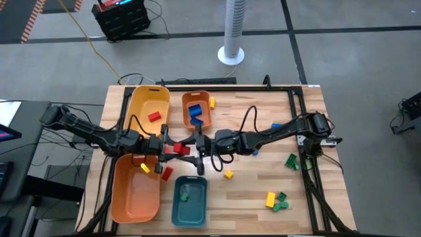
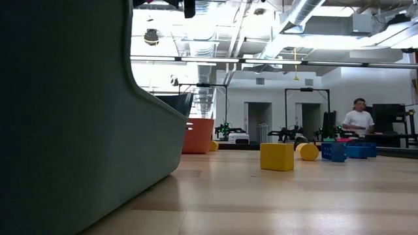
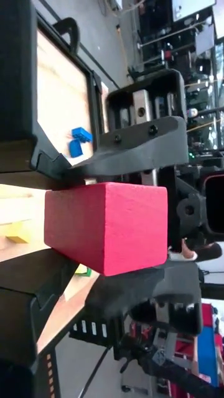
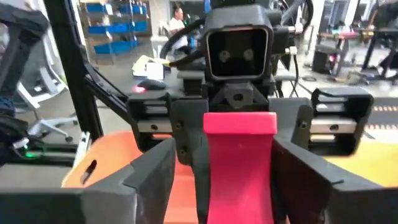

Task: Sort blocks
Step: Put the red wooden block into the yellow bin

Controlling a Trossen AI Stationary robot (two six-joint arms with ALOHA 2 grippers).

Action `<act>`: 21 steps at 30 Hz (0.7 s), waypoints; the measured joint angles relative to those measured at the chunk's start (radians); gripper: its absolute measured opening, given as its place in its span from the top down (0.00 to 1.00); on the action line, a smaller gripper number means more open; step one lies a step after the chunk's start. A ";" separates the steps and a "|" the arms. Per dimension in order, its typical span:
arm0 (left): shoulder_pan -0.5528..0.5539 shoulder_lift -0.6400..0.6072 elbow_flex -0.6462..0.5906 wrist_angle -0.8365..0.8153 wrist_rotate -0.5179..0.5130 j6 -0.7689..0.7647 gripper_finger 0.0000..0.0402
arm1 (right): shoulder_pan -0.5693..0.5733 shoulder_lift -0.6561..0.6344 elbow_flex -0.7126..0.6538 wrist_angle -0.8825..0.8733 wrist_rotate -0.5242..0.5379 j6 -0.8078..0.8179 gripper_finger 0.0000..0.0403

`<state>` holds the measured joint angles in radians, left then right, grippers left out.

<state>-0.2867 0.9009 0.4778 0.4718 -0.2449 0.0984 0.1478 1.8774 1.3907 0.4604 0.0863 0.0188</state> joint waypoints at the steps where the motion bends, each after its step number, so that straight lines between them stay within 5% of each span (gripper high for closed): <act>1: 0.000 0.000 0.000 -0.004 -0.003 -0.003 0.68 | 0.000 -0.012 0.000 -0.023 0.006 -0.001 0.33; 10: 0.023 -0.085 0.000 -0.123 -0.051 -0.010 0.68 | -0.019 -0.191 0.000 -0.307 0.074 -0.016 0.33; 21: 0.225 -0.262 0.000 -0.674 -0.161 -0.232 0.68 | 0.042 -0.315 -0.095 -0.826 0.310 0.218 0.33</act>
<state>-0.0617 0.6385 0.4775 -0.2024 -0.4056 -0.1331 0.1902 1.5623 1.2956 -0.3659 0.3962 0.2369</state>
